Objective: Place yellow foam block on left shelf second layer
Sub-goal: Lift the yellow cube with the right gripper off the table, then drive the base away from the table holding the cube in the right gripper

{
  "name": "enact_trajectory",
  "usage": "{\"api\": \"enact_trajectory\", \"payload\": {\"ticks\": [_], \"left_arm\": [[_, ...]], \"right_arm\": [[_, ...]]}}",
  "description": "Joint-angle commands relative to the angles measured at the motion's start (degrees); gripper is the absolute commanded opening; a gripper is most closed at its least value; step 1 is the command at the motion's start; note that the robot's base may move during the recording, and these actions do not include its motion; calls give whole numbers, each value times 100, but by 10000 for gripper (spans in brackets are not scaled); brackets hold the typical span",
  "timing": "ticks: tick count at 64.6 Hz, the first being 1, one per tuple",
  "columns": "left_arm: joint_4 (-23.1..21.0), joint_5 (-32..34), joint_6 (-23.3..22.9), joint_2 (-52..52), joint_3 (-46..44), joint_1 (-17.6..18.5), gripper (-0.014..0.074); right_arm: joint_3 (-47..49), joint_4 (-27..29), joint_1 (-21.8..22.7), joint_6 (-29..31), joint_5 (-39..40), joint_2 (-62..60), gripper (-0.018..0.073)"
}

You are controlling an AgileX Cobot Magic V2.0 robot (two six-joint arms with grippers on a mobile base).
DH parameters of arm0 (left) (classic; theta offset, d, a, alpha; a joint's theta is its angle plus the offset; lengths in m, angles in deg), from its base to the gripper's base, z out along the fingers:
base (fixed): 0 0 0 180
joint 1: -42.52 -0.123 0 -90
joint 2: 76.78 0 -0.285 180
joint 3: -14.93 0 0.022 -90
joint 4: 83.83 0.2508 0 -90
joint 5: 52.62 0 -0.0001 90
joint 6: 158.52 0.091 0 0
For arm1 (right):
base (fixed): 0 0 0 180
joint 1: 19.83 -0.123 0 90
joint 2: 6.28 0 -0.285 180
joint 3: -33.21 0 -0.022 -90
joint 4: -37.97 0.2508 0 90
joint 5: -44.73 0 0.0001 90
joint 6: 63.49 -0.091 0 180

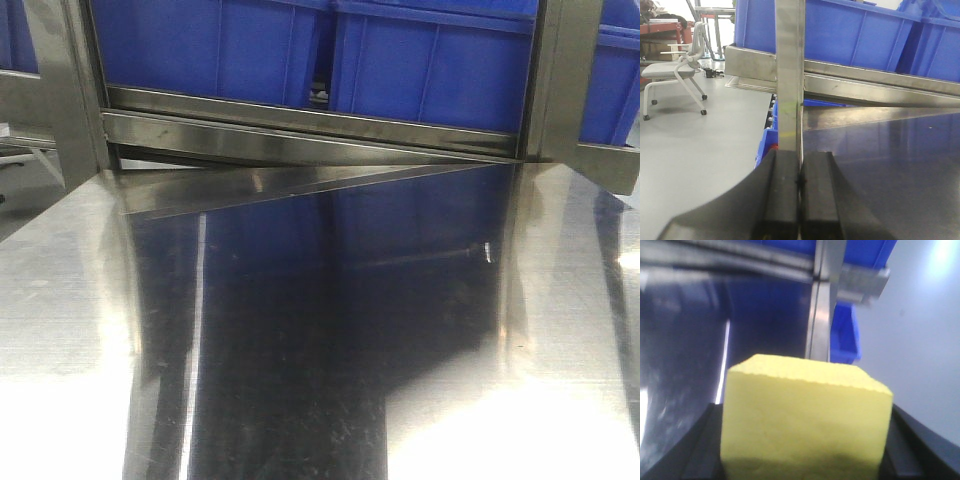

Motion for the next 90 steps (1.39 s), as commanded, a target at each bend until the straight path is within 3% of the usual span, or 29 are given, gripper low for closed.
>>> {"api": "enact_trajectory", "payload": {"ticks": [1,22,90], "left_arm": [[-13,468,-22,10,148,33,136],[-13,468,-22,10,148,33,136],[-13,468,-22,10,148,33,136]], "right_arm": [[148,-280,36,65,523,-416,225],[148,-373,36,65,570,-1321,225],[148,-421,36,65,478,-1333,225]]}}
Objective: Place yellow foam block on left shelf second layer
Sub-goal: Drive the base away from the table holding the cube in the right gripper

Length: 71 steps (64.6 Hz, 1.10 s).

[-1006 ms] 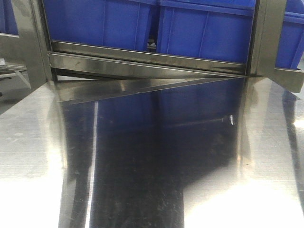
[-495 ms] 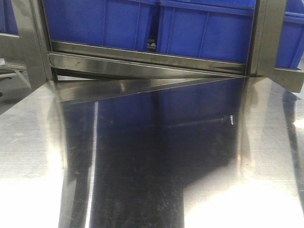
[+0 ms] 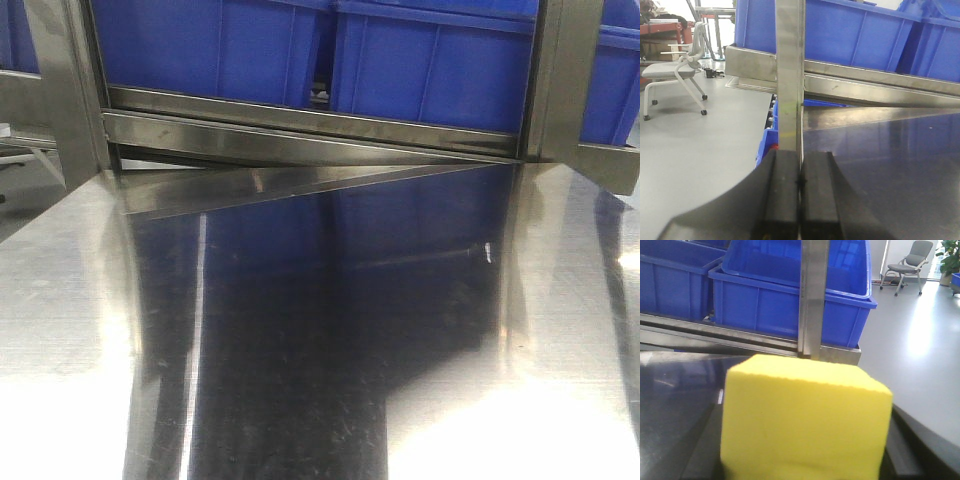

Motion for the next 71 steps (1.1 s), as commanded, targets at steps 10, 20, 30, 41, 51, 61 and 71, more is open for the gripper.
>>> {"api": "enact_trajectory", "payload": {"ticks": [10,20,30,41,51,61,71], "left_arm": [[-13,468,-22,10,148,33,136],[-13,468,-22,10,148,33,136],[-13,468,-22,10,148,33,136],[-13,468,-22,10,148,33,136],[-13,468,-22,10,148,33,136],[-13,468,-22,10,148,33,136],[-13,468,-22,10,148,33,136]], "right_arm": [[148,-164,32,54,455,80,225],[148,-164,32,54,455,80,225],[148,-164,32,54,455,80,225],[148,-164,32,54,455,85,225],[148,-164,32,54,455,85,225],[148,-164,32,54,455,85,225],[148,-164,32,54,455,85,225]]}}
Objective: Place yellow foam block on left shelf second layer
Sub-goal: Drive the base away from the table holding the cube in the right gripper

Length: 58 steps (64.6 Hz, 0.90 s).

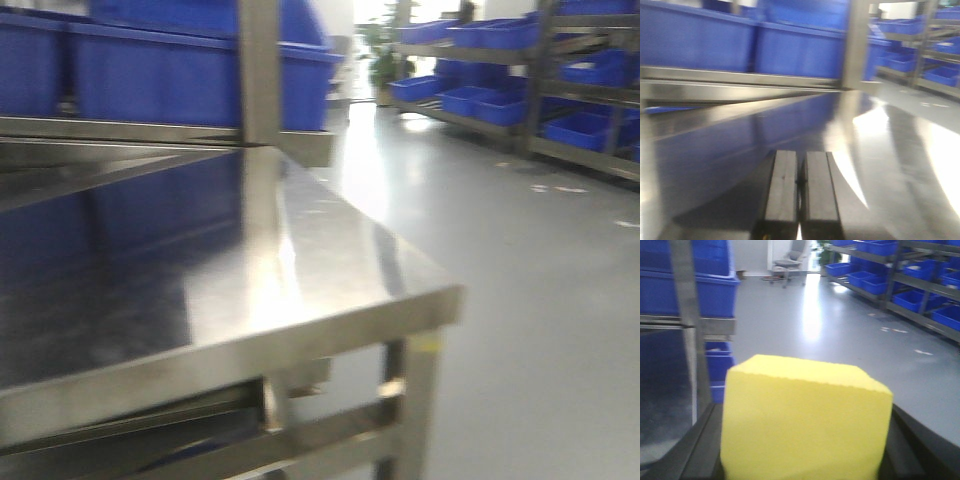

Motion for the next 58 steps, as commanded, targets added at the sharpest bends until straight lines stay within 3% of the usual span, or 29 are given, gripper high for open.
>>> {"api": "enact_trajectory", "payload": {"ticks": [1,58], "left_arm": [[-13,478,-22,10,148,33,136],[-13,478,-22,10,148,33,136]], "right_arm": [[148,-164,32,54,478,85,225],[148,-164,32,54,478,85,225]]}}
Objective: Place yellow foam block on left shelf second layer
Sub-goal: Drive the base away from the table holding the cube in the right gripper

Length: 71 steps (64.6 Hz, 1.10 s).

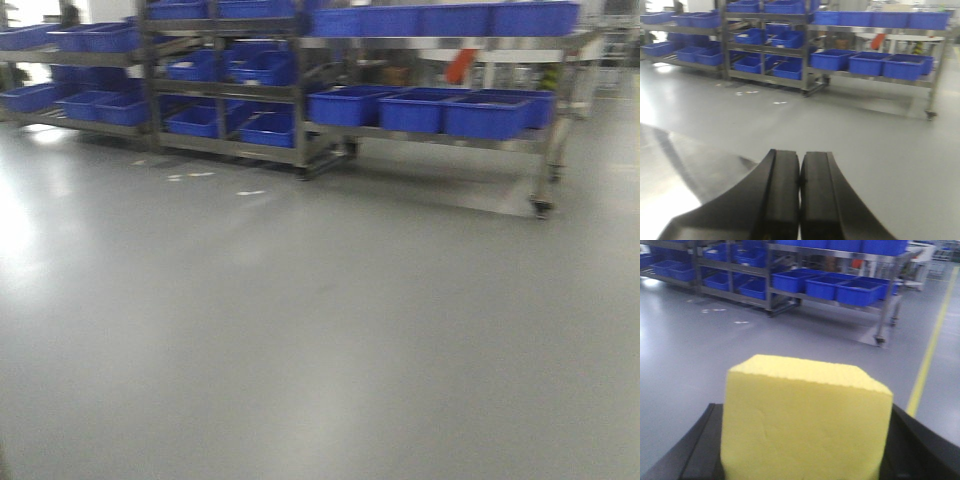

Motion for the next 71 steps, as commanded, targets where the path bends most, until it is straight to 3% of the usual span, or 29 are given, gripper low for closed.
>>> {"api": "enact_trajectory", "payload": {"ticks": [1,71], "left_arm": [[-13,478,-22,10,148,33,136],[-13,478,-22,10,148,33,136]], "right_arm": [[148,-148,32,54,478,85,225],[148,-148,32,54,478,81,225]]}}
